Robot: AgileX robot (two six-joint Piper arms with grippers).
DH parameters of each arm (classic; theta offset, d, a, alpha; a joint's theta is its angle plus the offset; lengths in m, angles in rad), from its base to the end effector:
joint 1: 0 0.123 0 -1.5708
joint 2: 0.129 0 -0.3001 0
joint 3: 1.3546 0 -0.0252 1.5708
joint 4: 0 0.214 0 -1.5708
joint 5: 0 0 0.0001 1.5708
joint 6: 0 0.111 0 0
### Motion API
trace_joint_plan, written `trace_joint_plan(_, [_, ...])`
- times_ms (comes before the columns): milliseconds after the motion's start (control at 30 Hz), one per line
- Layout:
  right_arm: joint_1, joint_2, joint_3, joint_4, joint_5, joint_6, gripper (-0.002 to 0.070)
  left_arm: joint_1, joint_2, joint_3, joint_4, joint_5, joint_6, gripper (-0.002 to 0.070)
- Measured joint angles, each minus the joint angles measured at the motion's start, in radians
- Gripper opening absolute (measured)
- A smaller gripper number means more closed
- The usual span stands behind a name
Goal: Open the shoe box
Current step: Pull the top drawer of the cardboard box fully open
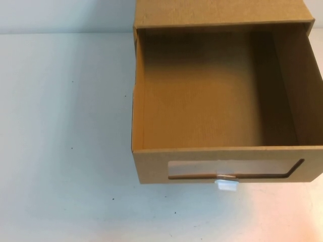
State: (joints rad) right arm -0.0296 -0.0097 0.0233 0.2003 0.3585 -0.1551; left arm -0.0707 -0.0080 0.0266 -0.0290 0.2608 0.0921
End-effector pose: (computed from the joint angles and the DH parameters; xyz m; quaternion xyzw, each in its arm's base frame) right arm 0.0203 0.0072 0.1691 0.0039 0.7981 0.0288 0.6018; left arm 0.0227 -0.0024 0.1777 0.0543 0.7697 -0.0050 0.6360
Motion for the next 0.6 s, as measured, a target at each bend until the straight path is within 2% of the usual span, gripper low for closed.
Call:
trace_joint_plan(133, [0.0, 0.0, 0.0, 0.001, 0.0, 0.0, -0.0013, 0.0, 0.0, 0.0, 0.002, 0.107, 0.022, -0.0004])
trace_joint_plan(600, [0.0, -0.003, 0.0, 0.002, 0.0, 0.0, -0.0014, 0.0, -0.002, 0.0, 0.002, 0.126, 0.026, -0.0004])
